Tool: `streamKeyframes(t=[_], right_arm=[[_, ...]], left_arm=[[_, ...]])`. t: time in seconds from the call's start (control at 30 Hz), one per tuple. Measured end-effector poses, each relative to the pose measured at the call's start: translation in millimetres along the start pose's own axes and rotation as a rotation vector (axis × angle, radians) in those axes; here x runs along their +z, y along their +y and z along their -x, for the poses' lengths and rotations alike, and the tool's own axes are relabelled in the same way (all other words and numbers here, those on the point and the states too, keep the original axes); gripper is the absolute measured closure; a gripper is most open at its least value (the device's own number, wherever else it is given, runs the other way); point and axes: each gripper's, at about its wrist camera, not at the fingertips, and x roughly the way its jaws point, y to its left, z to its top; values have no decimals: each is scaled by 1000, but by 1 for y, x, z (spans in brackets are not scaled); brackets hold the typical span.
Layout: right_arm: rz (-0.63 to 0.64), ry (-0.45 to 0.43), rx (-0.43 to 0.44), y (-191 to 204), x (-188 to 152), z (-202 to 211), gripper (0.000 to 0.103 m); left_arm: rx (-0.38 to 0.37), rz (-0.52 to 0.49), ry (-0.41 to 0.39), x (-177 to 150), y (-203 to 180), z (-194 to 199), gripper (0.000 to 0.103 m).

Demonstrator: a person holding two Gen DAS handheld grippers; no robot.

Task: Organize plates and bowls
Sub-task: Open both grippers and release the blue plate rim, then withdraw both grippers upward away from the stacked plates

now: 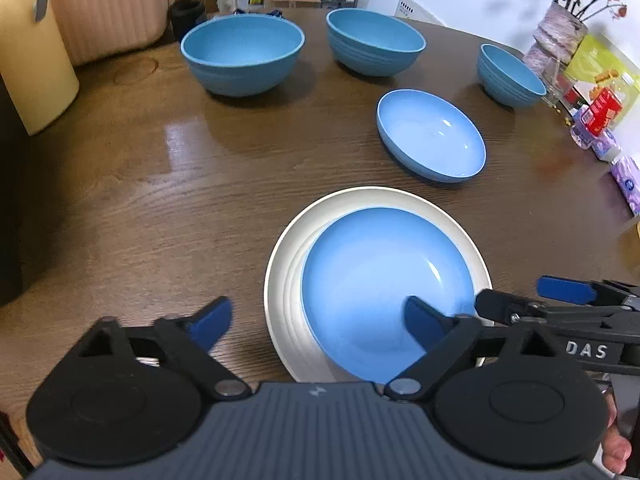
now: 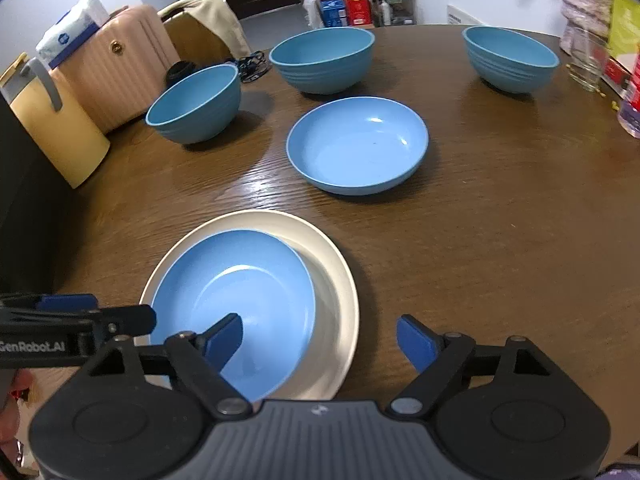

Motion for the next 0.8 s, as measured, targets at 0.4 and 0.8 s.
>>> streamKeyframes(t=[0.4,0.8], right_arm=[[-33,-45,-23,-7,-19,33,0],[-53,-96,-39,-19,-28,58,0]], left_arm=[[41,-47,-52,-13,-17,29,0],[28,-78,-101,-18,-34,48,0]])
